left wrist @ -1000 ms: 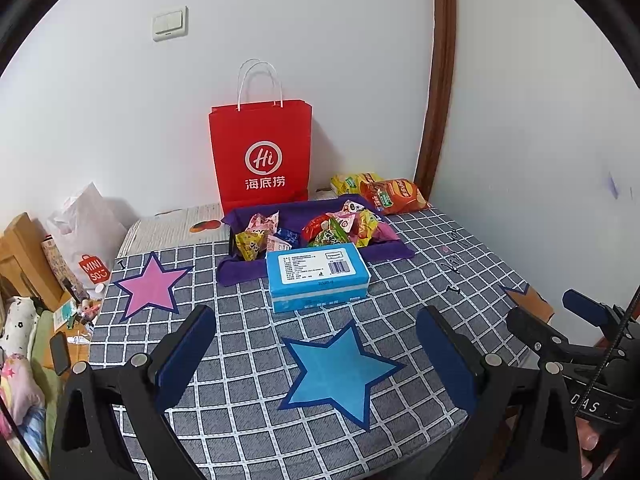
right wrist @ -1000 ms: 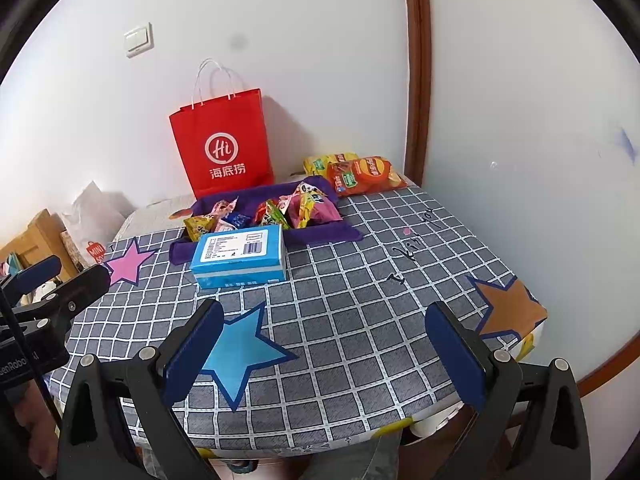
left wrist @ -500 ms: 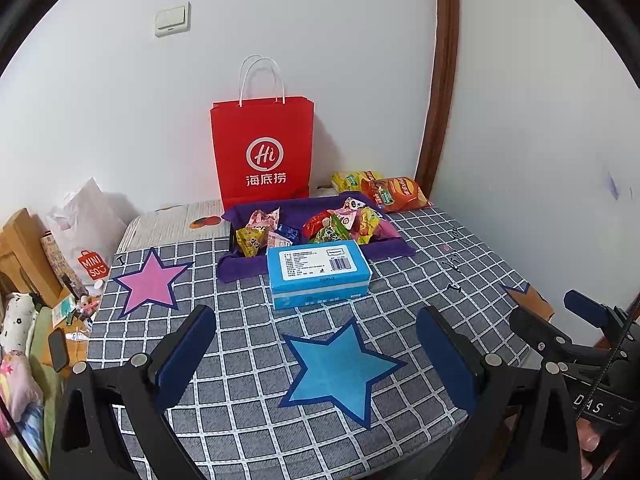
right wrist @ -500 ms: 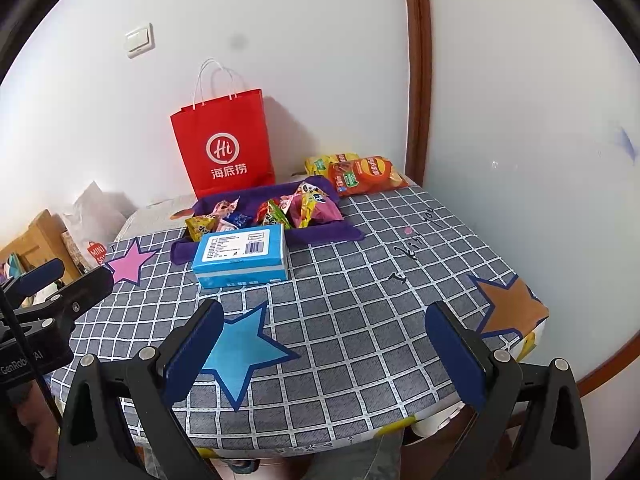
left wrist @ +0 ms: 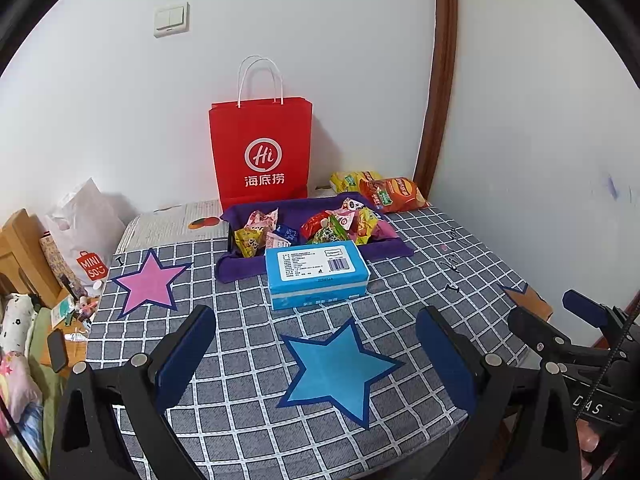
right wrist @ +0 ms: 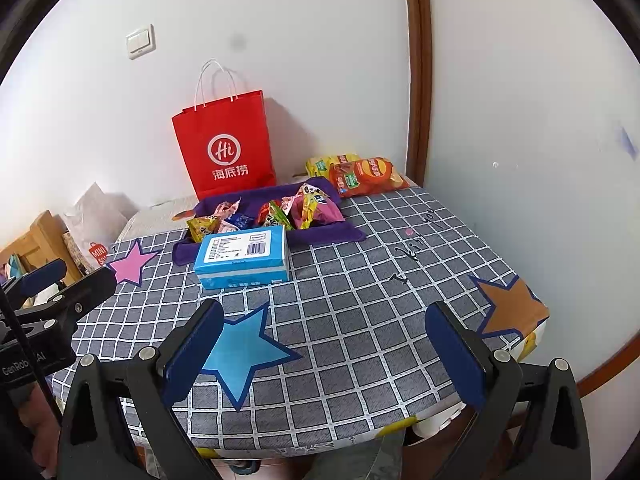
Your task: Organize snacks
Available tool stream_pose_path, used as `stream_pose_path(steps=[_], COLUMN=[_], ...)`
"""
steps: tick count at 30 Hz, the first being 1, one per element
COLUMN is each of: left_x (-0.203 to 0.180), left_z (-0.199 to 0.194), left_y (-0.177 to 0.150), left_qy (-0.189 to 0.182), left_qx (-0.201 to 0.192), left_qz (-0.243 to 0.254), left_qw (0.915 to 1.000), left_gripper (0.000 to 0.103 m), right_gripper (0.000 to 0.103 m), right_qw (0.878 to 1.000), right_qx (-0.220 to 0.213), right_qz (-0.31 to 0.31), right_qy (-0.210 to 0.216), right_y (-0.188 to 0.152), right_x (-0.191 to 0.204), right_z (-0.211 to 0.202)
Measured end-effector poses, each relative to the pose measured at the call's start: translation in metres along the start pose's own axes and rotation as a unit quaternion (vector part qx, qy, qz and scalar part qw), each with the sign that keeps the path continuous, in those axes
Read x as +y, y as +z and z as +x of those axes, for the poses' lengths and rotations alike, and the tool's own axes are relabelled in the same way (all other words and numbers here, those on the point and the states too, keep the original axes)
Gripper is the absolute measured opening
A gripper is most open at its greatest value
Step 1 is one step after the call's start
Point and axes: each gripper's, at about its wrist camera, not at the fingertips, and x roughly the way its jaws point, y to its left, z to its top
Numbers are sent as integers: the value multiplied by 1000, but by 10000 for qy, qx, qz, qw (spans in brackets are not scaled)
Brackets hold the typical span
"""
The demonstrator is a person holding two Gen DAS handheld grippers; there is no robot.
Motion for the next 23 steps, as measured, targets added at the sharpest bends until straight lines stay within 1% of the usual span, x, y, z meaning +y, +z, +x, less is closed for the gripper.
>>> stream_pose_path(steps=[19, 23], left_x=[1, 3], left_z=[0, 3], left_y=[1, 1], left_qy=[5, 89], left_qx=[-6, -26], left_qz=[-13, -13], left_qw=[10000, 10000], left_gripper=[101, 101], right_gripper=[100, 100], right_qw=[10000, 9999], right_qx=[-20, -28], right_qz=[-21, -71], right_qy=[30, 71], right_y=[2, 3], right_x=[1, 3], right_z=[-1, 3])
